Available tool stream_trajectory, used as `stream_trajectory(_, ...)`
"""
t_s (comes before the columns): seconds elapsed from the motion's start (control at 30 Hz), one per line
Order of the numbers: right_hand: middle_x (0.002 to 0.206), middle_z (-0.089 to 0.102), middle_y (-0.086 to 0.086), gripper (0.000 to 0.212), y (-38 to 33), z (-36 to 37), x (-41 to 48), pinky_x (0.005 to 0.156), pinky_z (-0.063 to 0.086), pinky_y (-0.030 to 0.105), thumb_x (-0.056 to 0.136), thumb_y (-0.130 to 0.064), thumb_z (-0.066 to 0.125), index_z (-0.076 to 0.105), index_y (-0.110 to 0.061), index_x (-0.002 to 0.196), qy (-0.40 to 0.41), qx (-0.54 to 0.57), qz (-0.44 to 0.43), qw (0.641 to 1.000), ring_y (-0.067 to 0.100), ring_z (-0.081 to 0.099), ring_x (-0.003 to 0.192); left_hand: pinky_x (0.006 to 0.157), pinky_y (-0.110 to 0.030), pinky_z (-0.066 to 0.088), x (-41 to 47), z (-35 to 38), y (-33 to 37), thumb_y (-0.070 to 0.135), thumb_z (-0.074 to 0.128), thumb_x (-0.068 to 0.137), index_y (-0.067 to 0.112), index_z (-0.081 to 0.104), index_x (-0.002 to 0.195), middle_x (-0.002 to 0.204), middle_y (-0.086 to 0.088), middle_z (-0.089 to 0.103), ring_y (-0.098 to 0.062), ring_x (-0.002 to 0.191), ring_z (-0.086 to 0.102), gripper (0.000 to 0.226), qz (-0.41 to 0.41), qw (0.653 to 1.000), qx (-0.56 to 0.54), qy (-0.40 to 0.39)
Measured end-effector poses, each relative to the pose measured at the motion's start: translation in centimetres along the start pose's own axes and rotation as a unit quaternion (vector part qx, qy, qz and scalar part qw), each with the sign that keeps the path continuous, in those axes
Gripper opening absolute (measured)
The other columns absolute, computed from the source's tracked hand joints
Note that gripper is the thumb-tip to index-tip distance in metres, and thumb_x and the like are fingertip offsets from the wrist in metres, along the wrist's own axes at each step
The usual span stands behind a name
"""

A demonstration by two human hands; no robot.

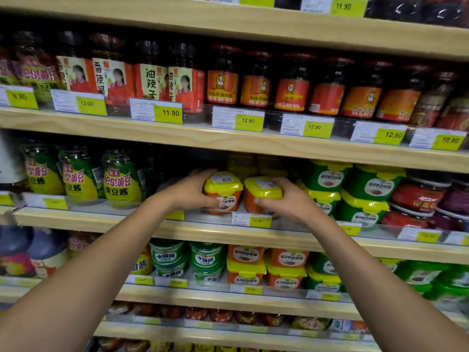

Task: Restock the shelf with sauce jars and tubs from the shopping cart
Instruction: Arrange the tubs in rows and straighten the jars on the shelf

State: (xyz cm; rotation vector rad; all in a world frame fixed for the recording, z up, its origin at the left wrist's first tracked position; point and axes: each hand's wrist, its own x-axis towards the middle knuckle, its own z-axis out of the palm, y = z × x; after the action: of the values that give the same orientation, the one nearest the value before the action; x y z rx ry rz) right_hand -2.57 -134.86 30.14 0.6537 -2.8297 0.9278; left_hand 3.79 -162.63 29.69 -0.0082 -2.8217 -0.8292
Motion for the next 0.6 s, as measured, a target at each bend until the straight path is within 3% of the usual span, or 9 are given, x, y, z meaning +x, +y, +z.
stream_trajectory(0.07, 0.139, 0.056, 0.001, 0.090, -0.1, 0.6, 0.0, 0.094, 0.050, 0.035, 0.065, -0.068, 0.077, 0.041, -0.038, 0.142, 0.010, -0.038, 0.000, 0.999, 0.027, 0.056, 0.123, 0.109, -0.032, 0.043, -0.2, 0.5, 0.1, 0.049, 0.087, 0.070, 0.030, 0.039, 0.152, 0.143, 0.002, 0.045, -0.018, 0.128, 0.049, 0.096, 0.007, 0.999, 0.021, 0.027)
stream_trajectory(0.17, 0.134, 0.059, 0.000, 0.092, -0.1, 1.7, -0.1, 0.090, 0.053, 0.037, 0.057, -0.071, 0.076, 0.042, -0.041, 0.137, 0.056, -0.036, -0.005, 0.998, 0.026, 0.059, 0.119, 0.108, -0.031, 0.042, 0.1, 0.9, -0.4, 0.042, 0.087, 0.075, 0.029, 0.038, 0.153, 0.147, -0.005, 0.044, -0.021, 0.129, 0.050, 0.093, 0.019, 0.998, 0.026, 0.056)
stream_trajectory(0.43, 0.124, 0.060, 0.002, 0.079, -1.3, 1.9, -1.5, 0.082, 0.053, 0.038, 0.063, -0.063, 0.075, 0.047, -0.041, 0.133, 0.208, 0.013, -0.041, 0.977, 0.027, 0.060, 0.112, 0.108, -0.027, 0.037, -0.1, 1.1, -0.7, 0.043, 0.082, 0.081, 0.030, 0.030, 0.157, 0.155, -0.006, 0.035, -0.023, 0.135, 0.045, 0.094, 0.022, 0.998, 0.034, 0.041)
stream_trajectory(0.6, 0.121, 0.066, 0.006, 0.082, -2.4, 0.8, 0.8, 0.083, 0.053, 0.036, 0.063, -0.070, 0.073, 0.053, -0.031, 0.132, 0.270, 0.066, -0.010, 0.960, 0.032, 0.062, 0.112, 0.106, -0.028, 0.040, -0.3, 0.8, -0.3, 0.041, 0.081, 0.081, 0.030, 0.029, 0.157, 0.154, -0.006, 0.033, -0.024, 0.134, 0.046, 0.093, 0.017, 0.999, 0.023, 0.023)
